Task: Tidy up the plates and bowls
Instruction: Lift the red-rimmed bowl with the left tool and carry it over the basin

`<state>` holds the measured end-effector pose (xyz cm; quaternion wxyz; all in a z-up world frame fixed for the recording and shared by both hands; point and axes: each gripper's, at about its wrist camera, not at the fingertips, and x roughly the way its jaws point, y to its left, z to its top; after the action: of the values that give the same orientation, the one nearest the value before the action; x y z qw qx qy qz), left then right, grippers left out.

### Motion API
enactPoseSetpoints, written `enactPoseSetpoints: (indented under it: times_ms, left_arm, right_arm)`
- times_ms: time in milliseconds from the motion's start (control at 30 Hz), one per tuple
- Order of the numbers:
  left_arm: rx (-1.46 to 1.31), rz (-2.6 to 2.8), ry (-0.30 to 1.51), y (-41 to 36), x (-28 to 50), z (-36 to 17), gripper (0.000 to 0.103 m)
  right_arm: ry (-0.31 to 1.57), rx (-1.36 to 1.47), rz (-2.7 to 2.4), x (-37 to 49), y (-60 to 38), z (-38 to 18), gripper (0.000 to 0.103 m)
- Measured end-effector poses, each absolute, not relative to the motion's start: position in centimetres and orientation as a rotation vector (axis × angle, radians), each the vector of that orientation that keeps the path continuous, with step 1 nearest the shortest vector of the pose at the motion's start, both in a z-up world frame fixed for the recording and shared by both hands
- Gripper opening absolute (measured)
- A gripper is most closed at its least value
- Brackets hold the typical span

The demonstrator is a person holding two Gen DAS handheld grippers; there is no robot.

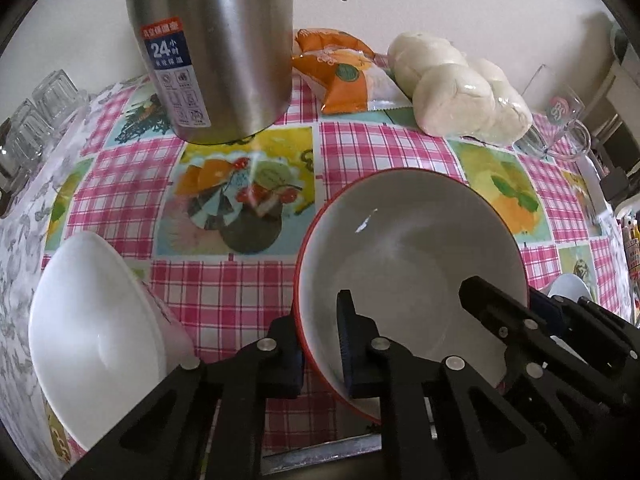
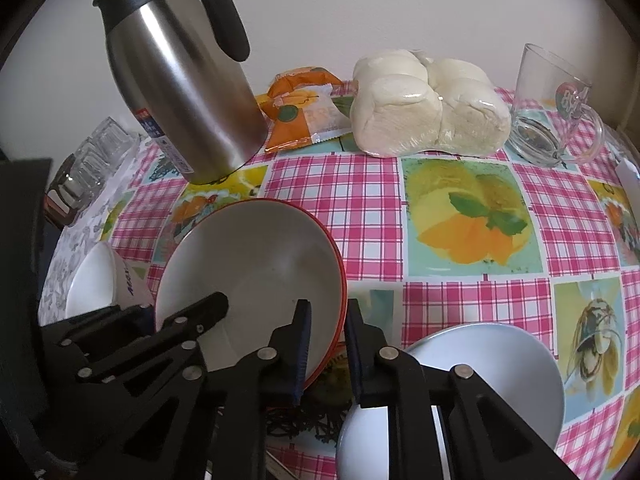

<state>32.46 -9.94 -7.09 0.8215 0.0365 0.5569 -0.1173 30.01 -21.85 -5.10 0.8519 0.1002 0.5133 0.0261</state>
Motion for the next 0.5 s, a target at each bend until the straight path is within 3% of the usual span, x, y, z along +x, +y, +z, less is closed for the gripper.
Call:
enactPoseSetpoints:
  times_ms: [500]
  left_arm:
    - [0.063,-0.241,1.16,-9.6,32.46,-6.49,0.015]
  right_arm:
    - [1.072,0.244,0.073,29.73,-22.02,-4.91,0.018]
